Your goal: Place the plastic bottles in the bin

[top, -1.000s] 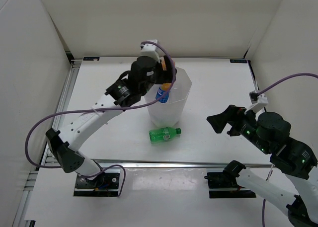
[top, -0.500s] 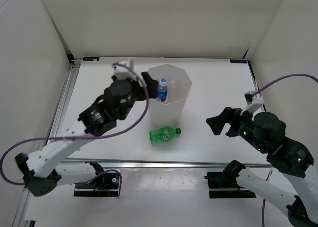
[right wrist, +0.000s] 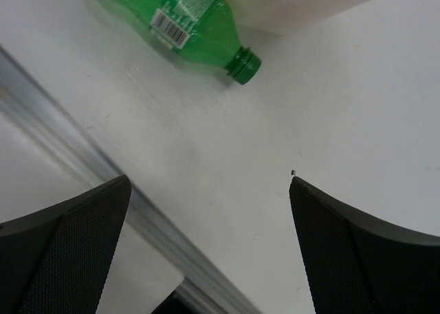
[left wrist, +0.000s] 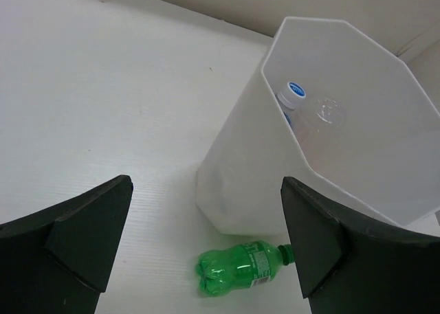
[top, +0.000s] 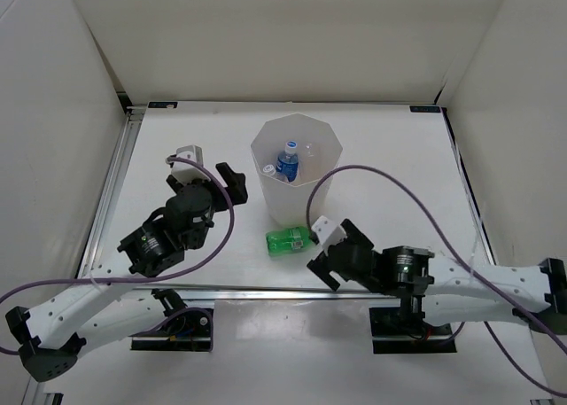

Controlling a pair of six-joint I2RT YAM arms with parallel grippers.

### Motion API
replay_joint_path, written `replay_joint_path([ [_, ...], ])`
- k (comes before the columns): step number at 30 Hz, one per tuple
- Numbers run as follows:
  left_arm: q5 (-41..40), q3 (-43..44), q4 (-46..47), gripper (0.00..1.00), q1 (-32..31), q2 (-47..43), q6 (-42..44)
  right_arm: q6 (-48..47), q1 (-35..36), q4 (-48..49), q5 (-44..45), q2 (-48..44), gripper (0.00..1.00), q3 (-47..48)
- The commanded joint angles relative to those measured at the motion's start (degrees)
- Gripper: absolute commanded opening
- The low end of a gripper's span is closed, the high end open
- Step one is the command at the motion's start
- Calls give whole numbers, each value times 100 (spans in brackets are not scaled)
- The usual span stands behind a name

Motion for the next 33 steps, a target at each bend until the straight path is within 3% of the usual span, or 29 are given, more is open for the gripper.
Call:
replay_joint_path([
  [1,-402,89,-26,100,26,-132,158,-569,632,926,1946,761,100,-158],
  [4,-509,89,-166,100,88,-184,98,-816,984,1303,2967,1868,100,-237],
  [10,-351,-25,-385,100,255,-351,18,-1755,1055,2496,3197,3367,100,-35],
  [19,-465,98,-887,100,307,-624,-42,-3443,757,4221,2196,3745,100,158],
  [25,-527,98,-1220,100,307,-870,-166,-3831,300,4434,1352,4123,100,430],
  [33,-588,98,-1546,100,307,-976,-271,-3717,-78,3960,473,4185,100,765],
])
